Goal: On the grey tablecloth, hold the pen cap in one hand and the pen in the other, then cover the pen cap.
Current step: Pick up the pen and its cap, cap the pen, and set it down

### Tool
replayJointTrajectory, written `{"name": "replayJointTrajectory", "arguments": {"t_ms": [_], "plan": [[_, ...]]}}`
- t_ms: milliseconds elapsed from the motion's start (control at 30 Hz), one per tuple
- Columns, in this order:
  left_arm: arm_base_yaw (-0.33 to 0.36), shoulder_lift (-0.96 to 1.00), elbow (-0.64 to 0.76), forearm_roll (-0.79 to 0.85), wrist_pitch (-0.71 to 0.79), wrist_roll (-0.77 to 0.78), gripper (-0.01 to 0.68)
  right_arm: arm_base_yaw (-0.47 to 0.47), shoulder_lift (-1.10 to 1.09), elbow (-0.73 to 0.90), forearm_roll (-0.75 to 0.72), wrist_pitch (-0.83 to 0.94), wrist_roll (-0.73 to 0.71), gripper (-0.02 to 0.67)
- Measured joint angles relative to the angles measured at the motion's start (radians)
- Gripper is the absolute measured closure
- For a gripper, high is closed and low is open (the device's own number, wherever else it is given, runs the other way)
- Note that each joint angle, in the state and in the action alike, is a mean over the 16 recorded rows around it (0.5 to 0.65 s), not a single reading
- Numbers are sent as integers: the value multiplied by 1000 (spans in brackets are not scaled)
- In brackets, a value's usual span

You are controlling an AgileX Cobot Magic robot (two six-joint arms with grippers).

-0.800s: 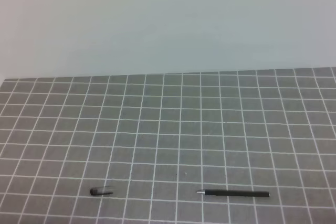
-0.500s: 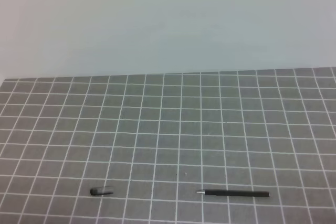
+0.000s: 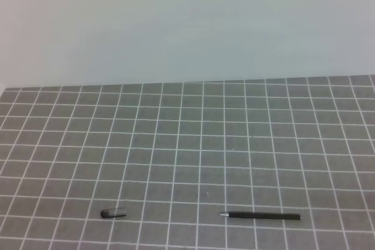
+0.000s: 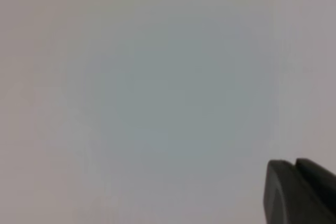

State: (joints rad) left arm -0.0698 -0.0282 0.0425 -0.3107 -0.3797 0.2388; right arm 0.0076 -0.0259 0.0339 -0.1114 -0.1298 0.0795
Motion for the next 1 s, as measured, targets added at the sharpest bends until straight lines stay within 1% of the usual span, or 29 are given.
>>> {"name": "replayJointTrajectory", "arguments": {"t_ms": [133,267,367,467,600,733,900,1000], "plan": [[0,0,0,0,-153,0,673,0,0,0,0,-153,0,652],[-1,0,0,2,-264,-34,673,0,0,0,2,-266,-1,652],[-2,0,-1,10,-302,-85,673,0,0,-1,8,-316,-5,652],[-3,0,-14,31,-284,-134,672,0,0,-5,16,-338,-10,652],[-4,1,-61,74,-169,-201,672,0,0,-32,28,-328,-17,652],[-5,8,-144,116,28,-258,672,0,3,-100,39,-245,-26,652],[-5,23,-271,164,314,-250,672,0,30,-252,45,-25,-32,652],[-5,34,-335,183,448,-234,672,0,74,-372,49,143,-47,652]]}}
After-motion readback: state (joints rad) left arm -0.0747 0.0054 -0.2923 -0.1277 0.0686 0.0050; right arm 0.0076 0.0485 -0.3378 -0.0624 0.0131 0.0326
